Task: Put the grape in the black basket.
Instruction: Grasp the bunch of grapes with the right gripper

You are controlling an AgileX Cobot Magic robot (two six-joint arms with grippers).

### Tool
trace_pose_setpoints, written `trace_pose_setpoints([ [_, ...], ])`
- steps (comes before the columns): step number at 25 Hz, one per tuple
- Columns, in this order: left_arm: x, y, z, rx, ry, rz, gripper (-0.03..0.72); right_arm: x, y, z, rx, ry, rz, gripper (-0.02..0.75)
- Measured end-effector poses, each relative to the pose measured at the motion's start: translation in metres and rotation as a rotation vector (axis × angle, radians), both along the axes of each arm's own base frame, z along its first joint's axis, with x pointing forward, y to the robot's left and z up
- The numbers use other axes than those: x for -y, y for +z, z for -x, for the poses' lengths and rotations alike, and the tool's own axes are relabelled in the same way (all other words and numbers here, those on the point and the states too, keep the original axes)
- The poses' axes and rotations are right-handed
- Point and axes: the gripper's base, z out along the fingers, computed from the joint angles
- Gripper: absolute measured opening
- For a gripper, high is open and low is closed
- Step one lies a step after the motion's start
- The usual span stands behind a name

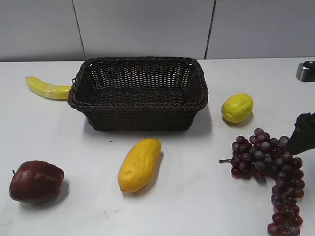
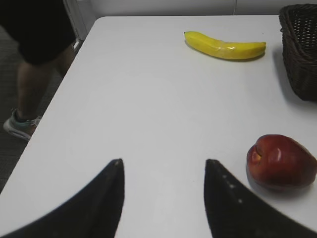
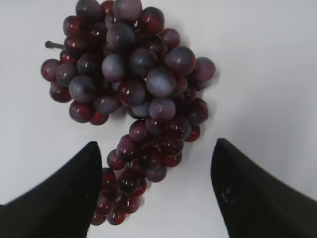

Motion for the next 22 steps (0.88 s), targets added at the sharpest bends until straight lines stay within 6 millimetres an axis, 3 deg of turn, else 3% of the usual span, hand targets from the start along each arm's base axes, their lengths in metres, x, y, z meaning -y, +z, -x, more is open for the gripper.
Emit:
trace_pose_setpoints([
  [13, 0.0, 0.0, 0.0, 0.0, 0.0, 0.0, 0.48, 0.0, -0.073, -0.021, -0.177, -0.015, 0.023, 0.512],
  [16, 0.0, 0.0, 0.0, 0.0, 0.0, 0.0, 0.48, 0.0, -0.078, -0.021, -0.193, -0.015, 0.023, 0.419],
  [19, 0.0, 0.0, 0.0, 0.0, 0.0, 0.0, 0.48, -0.001, -0.078, -0.021, -0.195, -0.024, 0.014, 0.229],
  [22, 0.0, 0.0, 0.0, 0.0, 0.0, 0.0, 0.48, -0.002, -0.074, -0.021, -0.189, -0.032, 0.004, 0.155],
])
